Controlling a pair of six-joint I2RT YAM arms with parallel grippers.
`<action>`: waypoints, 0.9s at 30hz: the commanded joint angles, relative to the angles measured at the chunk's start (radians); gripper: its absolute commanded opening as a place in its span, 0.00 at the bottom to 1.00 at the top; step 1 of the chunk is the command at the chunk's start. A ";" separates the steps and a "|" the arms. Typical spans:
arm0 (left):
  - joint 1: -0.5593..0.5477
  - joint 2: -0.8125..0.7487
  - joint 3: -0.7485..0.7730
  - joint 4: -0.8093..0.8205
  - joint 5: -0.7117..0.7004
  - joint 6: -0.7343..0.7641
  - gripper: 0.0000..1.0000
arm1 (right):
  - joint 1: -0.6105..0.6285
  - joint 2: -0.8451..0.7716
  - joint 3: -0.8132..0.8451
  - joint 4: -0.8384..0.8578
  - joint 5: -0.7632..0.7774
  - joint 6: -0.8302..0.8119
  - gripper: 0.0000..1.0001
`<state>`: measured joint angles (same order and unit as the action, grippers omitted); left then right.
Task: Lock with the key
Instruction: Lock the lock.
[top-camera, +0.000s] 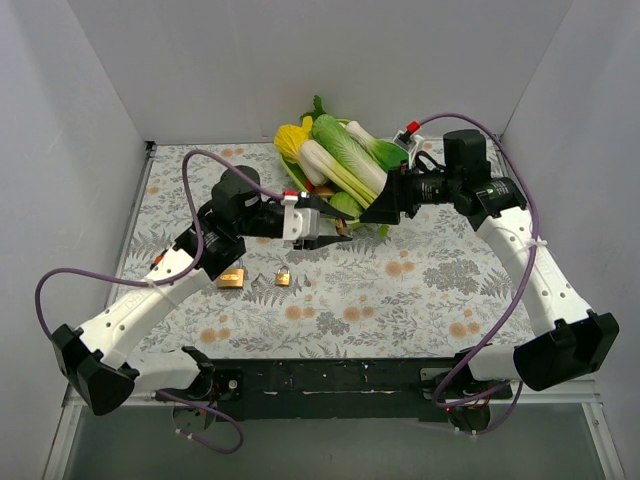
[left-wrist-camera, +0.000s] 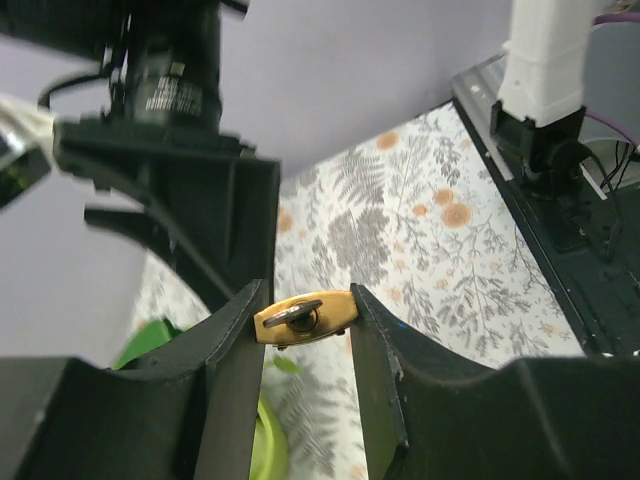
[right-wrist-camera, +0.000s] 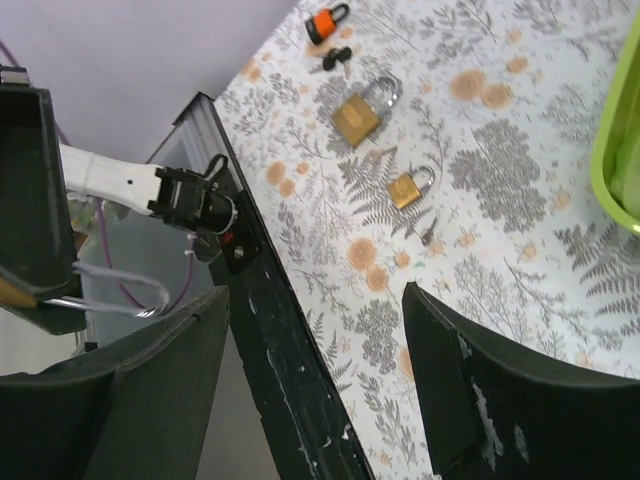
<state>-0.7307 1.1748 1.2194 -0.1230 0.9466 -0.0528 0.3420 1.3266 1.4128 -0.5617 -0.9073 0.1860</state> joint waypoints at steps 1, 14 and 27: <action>-0.006 0.040 0.068 -0.165 -0.210 -0.131 0.00 | -0.001 -0.009 0.063 -0.153 0.128 -0.079 0.76; -0.032 0.068 0.048 -0.257 -0.381 -0.177 0.00 | 0.066 0.020 0.094 -0.072 0.081 0.090 0.76; -0.039 0.154 0.098 -0.277 -0.385 -0.246 0.00 | 0.143 -0.013 0.069 -0.012 0.099 0.098 0.76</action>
<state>-0.7650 1.3308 1.2602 -0.4000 0.5667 -0.2680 0.4744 1.3457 1.4696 -0.6342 -0.8066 0.2760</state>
